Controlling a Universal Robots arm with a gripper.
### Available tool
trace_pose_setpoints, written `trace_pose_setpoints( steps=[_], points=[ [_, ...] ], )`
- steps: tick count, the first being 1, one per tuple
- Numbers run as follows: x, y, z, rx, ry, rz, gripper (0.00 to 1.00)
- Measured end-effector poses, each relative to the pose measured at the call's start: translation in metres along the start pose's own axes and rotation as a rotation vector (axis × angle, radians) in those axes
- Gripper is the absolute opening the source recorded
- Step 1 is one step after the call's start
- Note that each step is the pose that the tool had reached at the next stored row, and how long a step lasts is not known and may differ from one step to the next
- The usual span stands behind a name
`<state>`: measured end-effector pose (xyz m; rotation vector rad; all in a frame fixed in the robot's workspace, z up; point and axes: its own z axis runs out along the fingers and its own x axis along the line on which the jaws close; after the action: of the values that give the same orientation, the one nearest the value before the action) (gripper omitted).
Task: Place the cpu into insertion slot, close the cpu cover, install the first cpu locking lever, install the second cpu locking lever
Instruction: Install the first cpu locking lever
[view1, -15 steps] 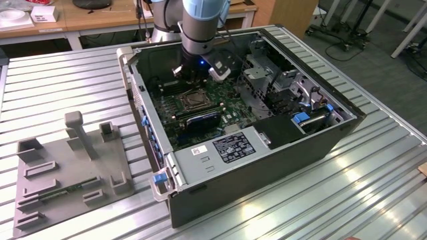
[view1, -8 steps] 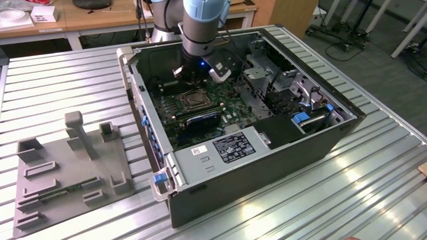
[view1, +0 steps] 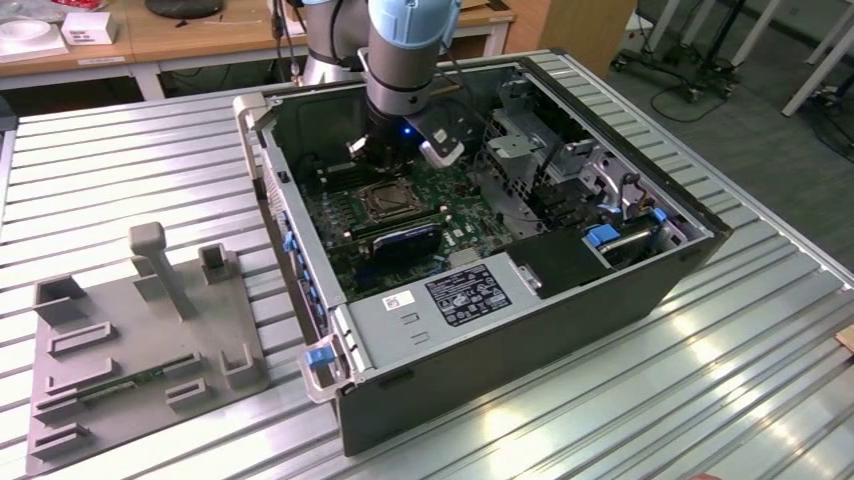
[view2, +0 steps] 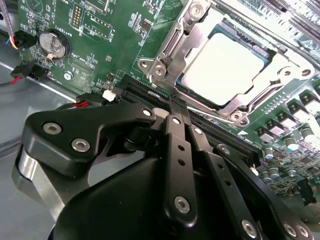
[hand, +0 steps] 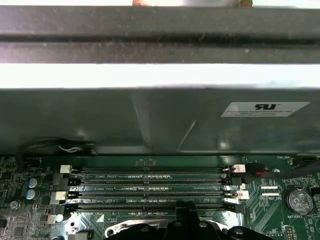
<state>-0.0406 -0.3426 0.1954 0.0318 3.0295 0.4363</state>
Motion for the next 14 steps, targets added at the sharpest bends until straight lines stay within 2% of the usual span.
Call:
trace_pose_setpoints(
  steps=[14],
  points=[
    [0.0002,0.0082,0.0026,-0.0002,-0.0001,0.0,0.11]
  ],
)
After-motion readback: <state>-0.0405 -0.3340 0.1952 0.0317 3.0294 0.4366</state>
